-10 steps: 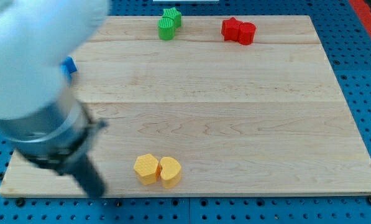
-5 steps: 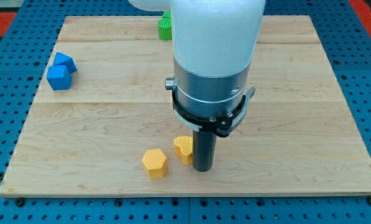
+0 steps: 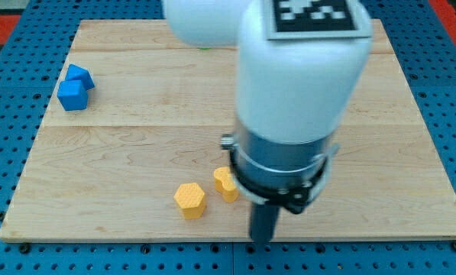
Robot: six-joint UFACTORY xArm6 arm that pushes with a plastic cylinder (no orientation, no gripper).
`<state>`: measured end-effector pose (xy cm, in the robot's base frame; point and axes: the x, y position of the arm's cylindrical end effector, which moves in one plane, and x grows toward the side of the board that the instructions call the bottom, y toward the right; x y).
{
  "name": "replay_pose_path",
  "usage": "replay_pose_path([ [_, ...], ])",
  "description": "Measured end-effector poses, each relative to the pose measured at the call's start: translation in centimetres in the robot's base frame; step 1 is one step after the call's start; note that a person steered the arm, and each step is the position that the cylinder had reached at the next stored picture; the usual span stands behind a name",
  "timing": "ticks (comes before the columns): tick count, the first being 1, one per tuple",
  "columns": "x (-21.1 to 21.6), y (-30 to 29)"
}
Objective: Move the yellow heart to the center of the board
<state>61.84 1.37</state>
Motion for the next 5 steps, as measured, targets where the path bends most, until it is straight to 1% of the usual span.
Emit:
replay_pose_path([
  [1, -1.4, -4.7],
  [2, -3.6, -5.5],
  [3, -4.3, -4.6],
  [4, -4.3, -0.7],
  [5, -5.4, 0.7],
])
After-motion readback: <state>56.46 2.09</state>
